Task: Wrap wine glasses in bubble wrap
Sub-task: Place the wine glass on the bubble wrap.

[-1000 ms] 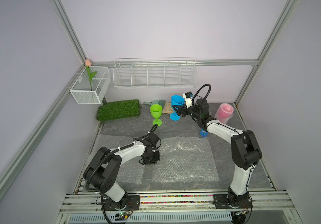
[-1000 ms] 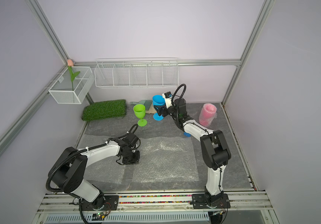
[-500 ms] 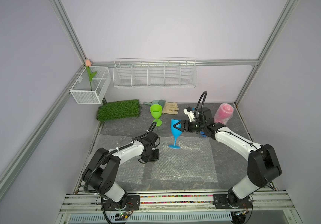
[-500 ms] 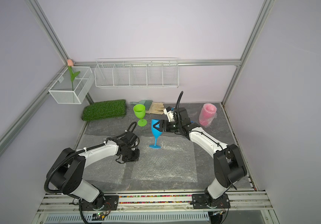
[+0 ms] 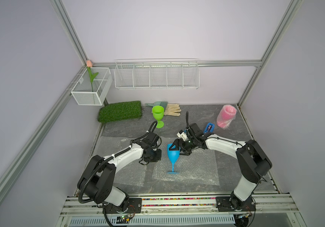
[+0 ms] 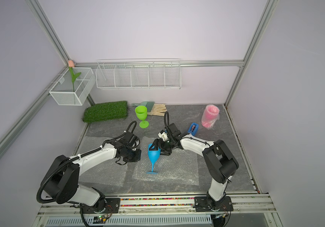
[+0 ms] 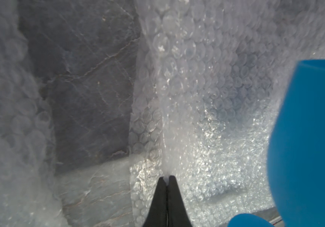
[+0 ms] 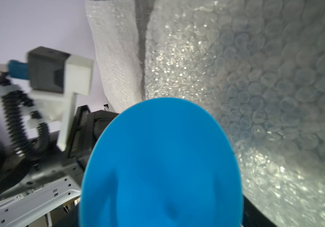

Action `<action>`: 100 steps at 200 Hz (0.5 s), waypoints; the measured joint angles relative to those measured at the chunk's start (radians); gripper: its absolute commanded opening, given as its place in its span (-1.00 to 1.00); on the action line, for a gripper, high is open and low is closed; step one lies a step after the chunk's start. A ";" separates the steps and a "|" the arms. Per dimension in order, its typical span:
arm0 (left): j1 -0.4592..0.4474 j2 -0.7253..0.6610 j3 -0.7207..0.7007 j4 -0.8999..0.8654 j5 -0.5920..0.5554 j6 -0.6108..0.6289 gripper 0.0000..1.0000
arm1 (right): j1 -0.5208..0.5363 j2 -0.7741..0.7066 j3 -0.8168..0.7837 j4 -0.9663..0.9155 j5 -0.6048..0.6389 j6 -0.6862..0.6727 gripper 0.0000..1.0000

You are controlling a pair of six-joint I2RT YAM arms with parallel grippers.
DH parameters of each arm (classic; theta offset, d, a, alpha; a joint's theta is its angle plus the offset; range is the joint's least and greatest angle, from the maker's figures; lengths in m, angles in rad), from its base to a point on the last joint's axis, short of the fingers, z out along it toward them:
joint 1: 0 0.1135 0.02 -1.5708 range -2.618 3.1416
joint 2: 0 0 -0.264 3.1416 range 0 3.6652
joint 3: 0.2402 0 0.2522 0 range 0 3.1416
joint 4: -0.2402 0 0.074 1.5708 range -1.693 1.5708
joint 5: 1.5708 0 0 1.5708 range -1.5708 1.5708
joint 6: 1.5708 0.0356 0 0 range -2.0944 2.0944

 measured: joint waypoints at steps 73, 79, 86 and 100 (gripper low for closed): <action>0.000 0.000 -0.010 0.015 0.026 0.000 -0.97 | 0.027 0.117 0.008 0.075 -0.009 0.064 0.86; 0.000 0.000 -0.010 0.016 0.028 0.000 -0.98 | 0.027 0.117 0.013 0.067 0.002 0.061 0.77; 0.000 0.000 -0.010 0.015 0.029 0.000 -0.98 | 0.027 0.116 0.018 0.059 0.009 0.055 0.77; 0.000 0.000 -0.010 0.016 0.032 0.000 -0.99 | 0.027 0.105 0.023 0.040 0.032 0.045 0.77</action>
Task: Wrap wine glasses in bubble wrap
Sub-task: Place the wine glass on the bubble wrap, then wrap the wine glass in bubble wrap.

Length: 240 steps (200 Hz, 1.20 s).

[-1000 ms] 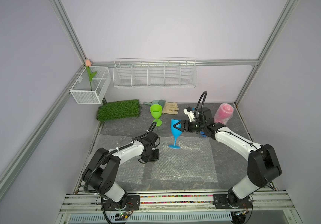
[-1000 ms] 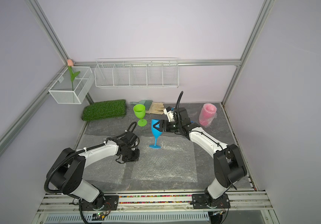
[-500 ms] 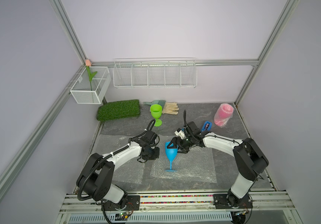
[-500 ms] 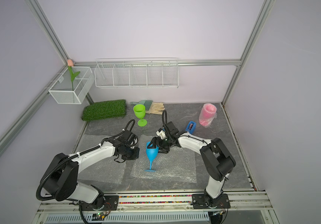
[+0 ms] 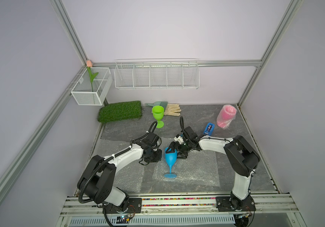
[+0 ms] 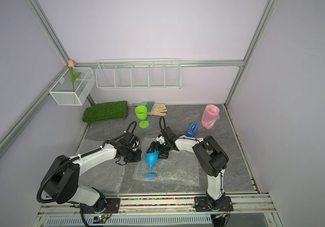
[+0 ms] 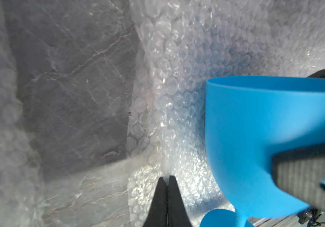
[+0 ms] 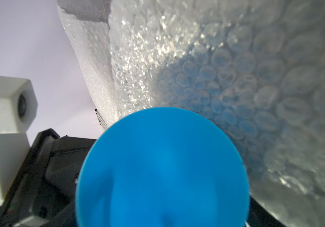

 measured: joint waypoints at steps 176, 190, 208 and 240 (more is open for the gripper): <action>-0.013 -0.040 0.075 -0.050 0.024 0.014 -1.00 | -0.027 -0.241 -0.037 -0.293 0.212 -0.162 -0.20; -0.034 -0.039 0.106 -0.062 0.026 0.014 -1.00 | -0.027 -0.237 -0.067 -0.292 0.211 -0.160 -0.33; -0.064 -0.039 0.147 -0.069 0.029 0.013 -1.00 | -0.027 -0.219 -0.089 -0.276 0.206 -0.154 -0.43; -0.114 -0.019 0.208 -0.068 0.048 0.006 -1.00 | -0.027 -0.194 -0.125 -0.212 0.191 -0.139 -0.48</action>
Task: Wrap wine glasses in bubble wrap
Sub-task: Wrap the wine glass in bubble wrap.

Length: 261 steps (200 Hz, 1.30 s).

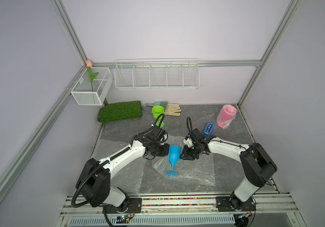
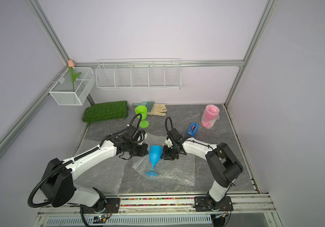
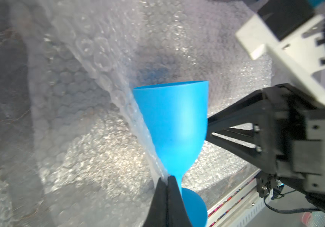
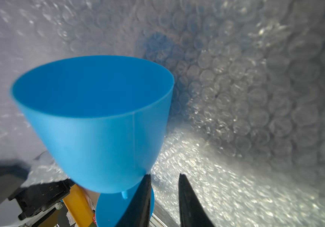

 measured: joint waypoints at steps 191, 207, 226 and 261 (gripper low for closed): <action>-0.159 0.256 0.118 0.124 0.097 -0.061 -0.99 | -0.127 -0.141 -0.208 0.368 -0.156 0.153 -0.52; -0.159 0.256 0.118 0.124 0.097 -0.065 -0.90 | -0.127 -0.137 -0.216 0.378 -0.163 0.163 -0.70; -0.159 0.256 0.120 0.123 0.097 -0.068 -0.65 | -0.127 -0.137 -0.217 0.378 -0.164 0.155 -0.86; -0.161 0.221 0.161 0.094 0.090 -0.075 -0.31 | -0.130 -0.133 -0.217 0.365 -0.154 0.139 -0.86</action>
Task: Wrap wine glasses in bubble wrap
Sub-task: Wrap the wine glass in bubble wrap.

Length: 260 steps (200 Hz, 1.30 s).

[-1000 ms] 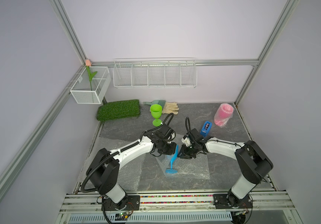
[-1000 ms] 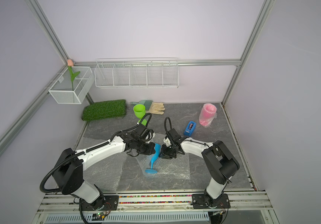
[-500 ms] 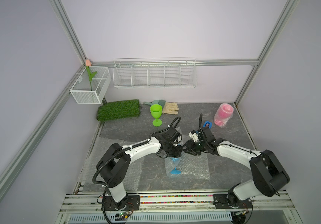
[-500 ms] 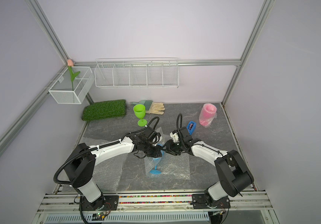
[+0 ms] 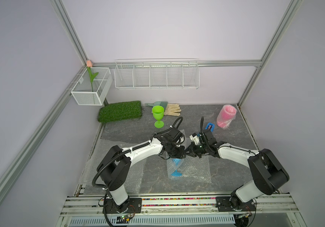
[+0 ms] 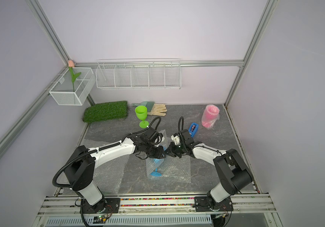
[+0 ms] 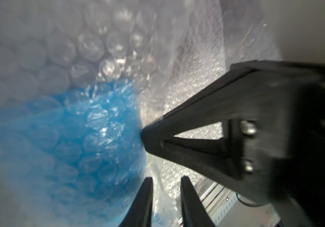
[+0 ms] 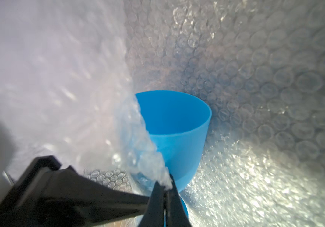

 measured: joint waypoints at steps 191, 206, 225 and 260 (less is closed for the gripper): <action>0.018 0.013 -0.001 -0.098 -0.129 0.004 0.81 | -0.015 0.023 0.001 -0.074 0.037 -0.048 -0.86; 0.004 0.047 0.017 -0.114 -0.148 0.003 0.82 | -0.015 0.023 0.003 -0.081 0.040 -0.050 -0.86; -0.002 0.074 0.031 -0.126 -0.171 0.003 0.83 | -0.015 0.023 0.006 -0.092 0.044 -0.051 -0.85; -0.002 0.098 0.031 -0.134 -0.195 0.003 0.83 | -0.016 -0.009 0.019 -0.168 0.089 -0.077 -0.26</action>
